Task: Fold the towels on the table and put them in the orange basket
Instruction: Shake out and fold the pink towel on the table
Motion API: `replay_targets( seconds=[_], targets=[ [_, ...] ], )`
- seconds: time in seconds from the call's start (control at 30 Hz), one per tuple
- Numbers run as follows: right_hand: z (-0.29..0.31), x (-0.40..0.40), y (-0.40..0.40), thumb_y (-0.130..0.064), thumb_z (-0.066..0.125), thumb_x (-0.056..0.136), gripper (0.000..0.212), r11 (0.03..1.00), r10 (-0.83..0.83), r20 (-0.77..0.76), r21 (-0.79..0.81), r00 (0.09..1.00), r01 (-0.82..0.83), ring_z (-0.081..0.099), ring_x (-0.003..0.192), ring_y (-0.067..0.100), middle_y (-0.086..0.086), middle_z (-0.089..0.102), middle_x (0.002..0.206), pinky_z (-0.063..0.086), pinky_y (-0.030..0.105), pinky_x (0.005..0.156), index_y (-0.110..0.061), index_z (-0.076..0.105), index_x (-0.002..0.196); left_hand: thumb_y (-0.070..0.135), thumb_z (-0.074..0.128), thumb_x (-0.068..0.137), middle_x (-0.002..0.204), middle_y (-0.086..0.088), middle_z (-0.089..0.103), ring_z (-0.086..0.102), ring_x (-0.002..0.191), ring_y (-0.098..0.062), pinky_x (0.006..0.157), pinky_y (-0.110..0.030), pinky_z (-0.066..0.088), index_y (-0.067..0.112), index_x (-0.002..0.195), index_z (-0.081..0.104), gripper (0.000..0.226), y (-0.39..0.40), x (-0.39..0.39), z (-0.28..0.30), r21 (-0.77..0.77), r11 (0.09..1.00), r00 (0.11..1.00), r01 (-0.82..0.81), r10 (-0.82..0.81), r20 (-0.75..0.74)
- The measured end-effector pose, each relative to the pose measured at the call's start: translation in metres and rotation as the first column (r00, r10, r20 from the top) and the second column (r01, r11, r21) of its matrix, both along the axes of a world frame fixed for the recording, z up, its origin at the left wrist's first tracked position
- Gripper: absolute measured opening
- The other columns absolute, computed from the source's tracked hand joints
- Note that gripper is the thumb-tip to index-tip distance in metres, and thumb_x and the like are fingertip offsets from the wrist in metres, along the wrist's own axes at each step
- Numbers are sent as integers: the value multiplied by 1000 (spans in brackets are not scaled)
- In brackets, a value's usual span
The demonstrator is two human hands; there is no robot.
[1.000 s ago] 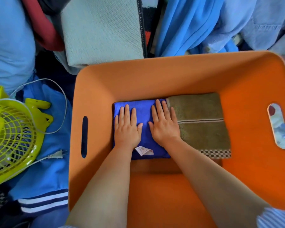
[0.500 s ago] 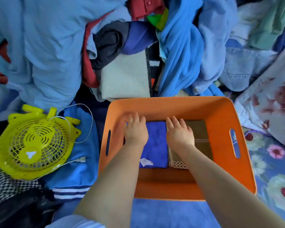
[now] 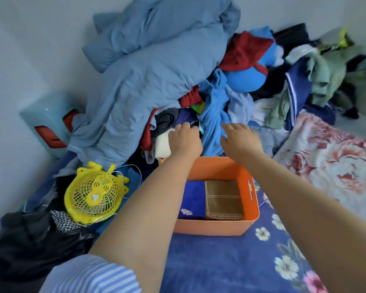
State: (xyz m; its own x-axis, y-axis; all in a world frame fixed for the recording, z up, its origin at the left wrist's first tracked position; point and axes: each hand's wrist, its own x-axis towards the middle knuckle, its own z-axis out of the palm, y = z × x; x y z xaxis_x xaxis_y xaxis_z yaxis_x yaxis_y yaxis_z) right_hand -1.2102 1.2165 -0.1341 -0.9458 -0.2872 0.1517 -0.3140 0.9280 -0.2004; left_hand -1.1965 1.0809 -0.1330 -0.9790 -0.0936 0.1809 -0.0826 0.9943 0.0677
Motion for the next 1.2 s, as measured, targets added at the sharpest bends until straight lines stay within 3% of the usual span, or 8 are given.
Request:
replay_targets(
  seconds=[0.27,0.4,0.63,0.93,1.2],
  targets=[
    [94,124,37,-16,40,91,36,986,-155,-203,34,967,165,40,124,29,11,51,130,29,41,102,-9,45,126,15,44,90,127,-13,49,42,120,-32,94,-40,38,8,120,52,31,35,104,92,-51,984,976,173,-178,-123],
    [113,203,59,-15,41,90,29,953,-291,-258,11,921,304,45,118,30,13,55,122,30,41,102,-7,50,116,17,44,91,134,-13,44,37,126,-31,97,-40,37,11,128,46,37,54,161,110,-58,949,945,309,-314,-91],
    [134,357,137,-15,42,88,32,816,-548,-300,15,781,578,46,119,30,11,56,124,29,38,102,-9,51,118,13,40,90,130,-15,47,41,122,-33,96,-41,38,9,123,48,33,145,270,128,-79,805,804,588,-592,-46],
    [146,585,282,-22,47,90,43,525,-816,-287,-5,501,851,40,129,28,11,48,138,26,38,107,-14,44,133,16,39,90,132,-14,47,40,125,-31,100,-39,35,12,124,48,35,341,452,142,-99,441,440,892,-898,-32],
    [157,857,412,-19,44,90,45,139,-957,-252,34,143,990,36,132,26,11,43,142,23,40,110,-13,41,134,15,42,89,130,-13,49,44,123,-31,97,-39,39,14,126,48,38,517,705,157,-99,67,60,993,-996,-66]
  ],
)
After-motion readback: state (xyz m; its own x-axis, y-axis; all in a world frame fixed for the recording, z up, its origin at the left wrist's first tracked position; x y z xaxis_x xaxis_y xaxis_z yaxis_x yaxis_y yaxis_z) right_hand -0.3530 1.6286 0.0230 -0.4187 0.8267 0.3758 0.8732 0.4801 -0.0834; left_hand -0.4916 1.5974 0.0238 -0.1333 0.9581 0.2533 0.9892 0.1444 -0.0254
